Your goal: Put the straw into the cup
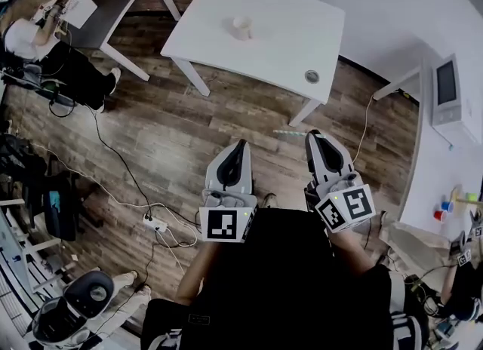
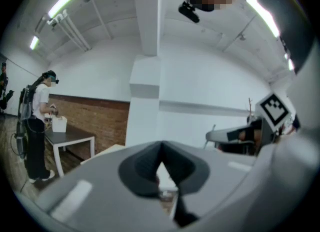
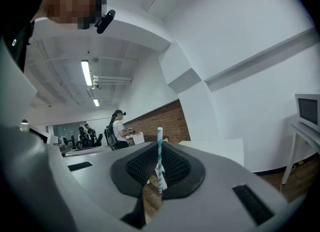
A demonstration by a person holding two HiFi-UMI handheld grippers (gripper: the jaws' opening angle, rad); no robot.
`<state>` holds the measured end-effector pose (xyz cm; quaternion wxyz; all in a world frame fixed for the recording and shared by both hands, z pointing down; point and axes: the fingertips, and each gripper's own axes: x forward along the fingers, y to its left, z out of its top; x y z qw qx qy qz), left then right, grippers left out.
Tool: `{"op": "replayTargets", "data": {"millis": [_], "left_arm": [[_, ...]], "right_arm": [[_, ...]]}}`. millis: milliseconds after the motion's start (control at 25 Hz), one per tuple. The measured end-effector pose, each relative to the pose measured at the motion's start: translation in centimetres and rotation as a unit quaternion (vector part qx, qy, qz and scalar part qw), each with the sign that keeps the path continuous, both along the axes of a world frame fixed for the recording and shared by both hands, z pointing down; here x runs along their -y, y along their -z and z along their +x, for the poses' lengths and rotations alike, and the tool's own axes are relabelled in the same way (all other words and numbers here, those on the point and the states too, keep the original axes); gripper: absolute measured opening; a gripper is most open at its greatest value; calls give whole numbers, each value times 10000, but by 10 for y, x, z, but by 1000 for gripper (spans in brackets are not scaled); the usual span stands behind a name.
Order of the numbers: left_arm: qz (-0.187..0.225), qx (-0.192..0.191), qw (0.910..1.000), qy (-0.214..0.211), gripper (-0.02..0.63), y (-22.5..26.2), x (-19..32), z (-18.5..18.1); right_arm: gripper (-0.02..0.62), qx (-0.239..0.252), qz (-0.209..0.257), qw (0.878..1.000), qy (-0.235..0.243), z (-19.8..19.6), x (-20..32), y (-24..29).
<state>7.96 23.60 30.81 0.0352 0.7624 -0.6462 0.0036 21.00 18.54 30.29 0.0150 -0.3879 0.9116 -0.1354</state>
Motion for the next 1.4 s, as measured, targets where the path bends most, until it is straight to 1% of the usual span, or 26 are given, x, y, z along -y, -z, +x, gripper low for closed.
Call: {"op": "replayTargets", "data": {"millis": [280, 440, 600, 800, 920, 1120, 1400], "left_arm": [[-75, -87, 9999, -71, 5, -3, 41, -24], [-13, -113, 9998, -134, 5, -1, 64, -37], [-130, -161, 9997, -165, 5, -3, 86, -56], [-56, -326, 9991, -267, 5, 6, 115, -75], [-176, -310, 9988, -339, 5, 0, 126, -89], [-141, -494, 9980, -374, 5, 1, 147, -112], [-135, -593, 9973, -414, 5, -1, 173, -150]], "right_arm": [[23, -43, -70, 9999, -96, -23, 39, -3], [23, -84, -88, 9998, -134, -36, 60, -3], [23, -128, -139, 9997, -181, -54, 78, -2], [23, -163, -196, 9993, -288, -74, 102, 0], [23, -156, -223, 9990, -342, -88, 115, 0], [23, -118, -286, 9988, -383, -113, 135, 0], [23, -202, -252, 9985, -441, -149, 158, 3]]}}
